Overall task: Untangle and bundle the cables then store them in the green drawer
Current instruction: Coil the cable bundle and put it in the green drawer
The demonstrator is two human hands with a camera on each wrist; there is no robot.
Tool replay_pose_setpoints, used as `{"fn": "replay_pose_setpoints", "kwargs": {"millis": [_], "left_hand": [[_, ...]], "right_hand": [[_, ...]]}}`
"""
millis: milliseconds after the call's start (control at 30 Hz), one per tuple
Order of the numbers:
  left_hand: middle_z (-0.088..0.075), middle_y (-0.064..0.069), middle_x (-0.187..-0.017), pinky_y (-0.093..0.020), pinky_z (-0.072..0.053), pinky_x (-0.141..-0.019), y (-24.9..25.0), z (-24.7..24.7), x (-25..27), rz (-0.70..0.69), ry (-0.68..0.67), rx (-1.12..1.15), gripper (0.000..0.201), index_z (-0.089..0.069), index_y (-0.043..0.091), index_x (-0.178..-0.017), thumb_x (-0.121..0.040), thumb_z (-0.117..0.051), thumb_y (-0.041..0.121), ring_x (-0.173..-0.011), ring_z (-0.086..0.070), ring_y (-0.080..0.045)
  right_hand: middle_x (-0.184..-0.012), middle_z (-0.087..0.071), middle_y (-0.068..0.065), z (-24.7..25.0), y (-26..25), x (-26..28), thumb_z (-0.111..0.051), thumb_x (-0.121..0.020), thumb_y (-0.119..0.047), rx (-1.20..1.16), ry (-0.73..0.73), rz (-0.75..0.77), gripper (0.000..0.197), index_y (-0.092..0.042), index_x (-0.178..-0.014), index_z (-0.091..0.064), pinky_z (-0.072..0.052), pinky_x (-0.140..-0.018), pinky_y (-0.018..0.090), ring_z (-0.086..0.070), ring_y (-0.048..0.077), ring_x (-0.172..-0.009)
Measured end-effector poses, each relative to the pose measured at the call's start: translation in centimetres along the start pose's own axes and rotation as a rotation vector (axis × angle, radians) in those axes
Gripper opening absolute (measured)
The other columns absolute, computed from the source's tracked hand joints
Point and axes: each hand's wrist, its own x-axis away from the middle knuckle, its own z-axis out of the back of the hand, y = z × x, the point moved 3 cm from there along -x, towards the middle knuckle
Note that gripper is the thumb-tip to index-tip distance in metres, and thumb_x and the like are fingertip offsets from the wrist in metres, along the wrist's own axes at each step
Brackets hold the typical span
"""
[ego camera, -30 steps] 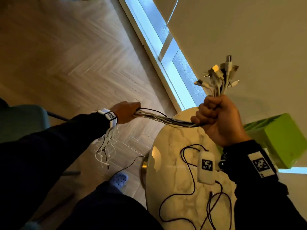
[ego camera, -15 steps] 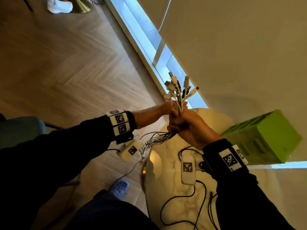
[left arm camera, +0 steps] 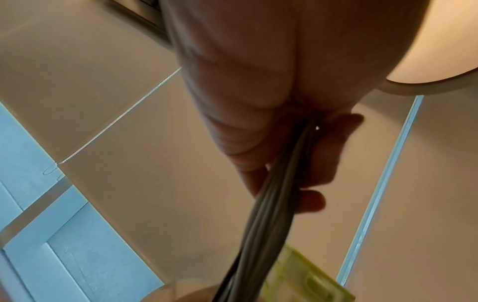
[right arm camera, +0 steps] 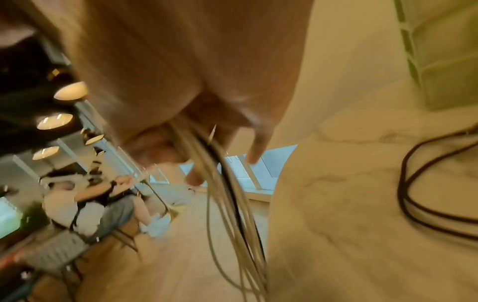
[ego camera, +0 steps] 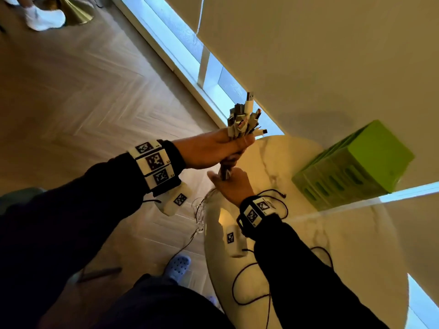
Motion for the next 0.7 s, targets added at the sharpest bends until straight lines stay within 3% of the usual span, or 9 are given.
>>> {"fn": "replay_pose_setpoints", "kwargs": {"millis": [67, 100, 200, 300, 367, 433, 500, 600, 700], "left_hand": [[-0.033, 0.005, -0.065, -0.02, -0.037, -0.059, -0.3, -0.5, -0.6, -0.006, 0.068, 0.083, 0.032, -0.036, 0.016, -0.081, -0.11, -0.033, 0.027, -0.06, -0.03, -0.01], [-0.032, 0.007, -0.064, -0.022, -0.035, -0.058, -0.6, -0.7, -0.9, -0.005, 0.098, 0.104, 0.032, -0.035, 0.017, -0.08, -0.11, -0.033, 0.027, -0.06, -0.029, -0.01], [-0.031, 0.007, -0.063, -0.028, -0.03, -0.057, -1.8, -1.4, -1.6, 0.027, 0.165, 0.125, 0.036, -0.033, 0.019, -0.076, -0.11, -0.034, 0.033, -0.059, -0.027, -0.012], [-0.025, 0.005, -0.064, -0.033, -0.021, -0.058, -2.9, -2.9, -2.3, 0.069, 0.184, 0.203, 0.038, -0.029, 0.019, -0.074, -0.109, -0.034, 0.034, -0.06, -0.02, -0.016], [-0.023, 0.007, -0.063, -0.035, -0.018, -0.059, -3.4, -4.2, -2.7, 0.091, 0.156, 0.224, 0.039, -0.028, 0.019, -0.074, -0.109, -0.033, 0.033, -0.061, -0.016, -0.018], [-0.023, 0.007, -0.063, -0.036, -0.017, -0.06, -3.7, -5.9, -3.5, 0.117, 0.113, 0.228, 0.038, -0.029, 0.019, -0.074, -0.109, -0.034, 0.034, -0.061, -0.016, -0.017], [-0.024, 0.007, -0.063, -0.033, -0.017, -0.058, -4.0, -7.7, -4.4, 0.138, 0.083, 0.247, 0.037, -0.029, 0.019, -0.075, -0.11, -0.034, 0.033, -0.059, -0.017, -0.014], [-0.024, 0.006, -0.065, -0.026, -0.02, -0.053, -4.3, -11.1, -6.1, 0.135, 0.006, 0.26, 0.037, -0.029, 0.02, -0.075, -0.11, -0.034, 0.032, -0.058, -0.019, -0.011], [-0.029, 0.007, -0.065, -0.031, -0.021, -0.055, -5.0, -14.6, -7.4, 0.15, -0.069, 0.24, 0.035, -0.035, 0.02, -0.077, -0.11, -0.036, 0.033, -0.057, -0.023, -0.011]], "right_hand": [[-0.055, -0.049, 0.006, -0.4, 0.4, 0.0, -0.057, -0.099, -0.042, 0.205, 0.324, 0.114, 0.05, -0.021, -0.059, -0.034, -0.029, -0.061, 0.032, -0.05, 0.029, -0.053], [-0.054, -0.046, 0.005, -0.9, 0.5, 0.0, -0.056, -0.098, -0.042, 0.242, 0.37, 0.154, 0.048, -0.02, -0.062, -0.034, -0.028, -0.059, 0.032, -0.048, 0.031, -0.051], [-0.066, -0.054, 0.005, -3.1, 1.3, 0.4, -0.06, -0.096, -0.049, 0.086, 0.13, 0.116, 0.045, -0.011, -0.074, -0.048, -0.043, -0.06, 0.041, -0.053, 0.027, -0.062], [-0.102, -0.064, 0.006, -3.6, 2.9, 2.0, -0.076, -0.085, -0.045, -0.13, -0.103, 0.109, 0.042, -0.012, -0.105, -0.059, -0.051, -0.083, 0.037, -0.059, 0.021, -0.092], [-0.135, -0.052, 0.003, -3.6, 4.8, 3.2, -0.08, -0.081, -0.046, -0.124, -0.166, 0.09, 0.069, -0.018, -0.135, -0.048, -0.043, -0.102, 0.032, -0.05, 0.017, -0.12], [-0.148, -0.038, 0.001, -2.9, 7.7, 4.6, -0.077, -0.083, -0.047, -0.179, -0.152, 0.017, 0.082, -0.019, -0.148, -0.036, -0.037, -0.11, 0.031, -0.039, 0.014, -0.133], [-0.14, -0.046, 0.0, -1.4, 10.7, 6.2, -0.073, -0.088, -0.041, -0.264, -0.087, -0.072, 0.065, -0.016, -0.142, -0.045, -0.041, -0.103, 0.029, -0.044, 0.011, -0.129], [-0.098, -0.066, -0.005, 1.3, 16.9, 9.3, -0.065, -0.095, -0.026, -0.296, 0.057, -0.259, 0.019, -0.011, -0.107, -0.066, -0.044, -0.082, 0.023, -0.062, 0.001, -0.09], [-0.091, -0.068, 0.009, 2.7, 23.9, 13.3, -0.057, -0.098, -0.024, -0.146, 0.17, -0.473, 0.021, -0.004, -0.095, -0.062, -0.047, -0.077, 0.036, -0.064, 0.025, -0.088]]}}
